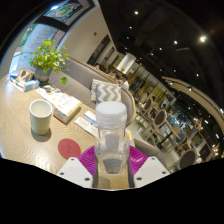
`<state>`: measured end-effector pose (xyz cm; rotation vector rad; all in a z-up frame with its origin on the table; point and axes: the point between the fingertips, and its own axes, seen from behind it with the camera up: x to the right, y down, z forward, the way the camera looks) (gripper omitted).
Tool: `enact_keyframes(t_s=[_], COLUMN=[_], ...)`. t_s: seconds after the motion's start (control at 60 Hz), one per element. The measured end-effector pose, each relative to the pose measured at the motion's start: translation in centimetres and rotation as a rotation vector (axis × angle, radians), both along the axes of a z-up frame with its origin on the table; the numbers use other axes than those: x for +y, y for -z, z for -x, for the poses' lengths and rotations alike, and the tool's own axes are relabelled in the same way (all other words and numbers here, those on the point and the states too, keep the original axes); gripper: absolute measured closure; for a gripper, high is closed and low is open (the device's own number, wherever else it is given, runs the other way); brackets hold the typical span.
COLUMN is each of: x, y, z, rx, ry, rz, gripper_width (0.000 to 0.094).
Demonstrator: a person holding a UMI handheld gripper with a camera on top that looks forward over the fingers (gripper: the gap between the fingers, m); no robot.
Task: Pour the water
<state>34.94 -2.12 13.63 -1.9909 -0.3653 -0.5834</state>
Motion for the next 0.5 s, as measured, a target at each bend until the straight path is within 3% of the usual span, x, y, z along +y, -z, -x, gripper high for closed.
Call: enact_keyframes(t_s=[0.233, 0.5], x=[6.6, 9.7], y=[-6.1, -3.1], z=[5.5, 10.1], rx=[-0.615, -1.177], ry=[-0.041, -0.164], rz=[0.013, 0.189], gripper_width=[0.0532, 0.0532])
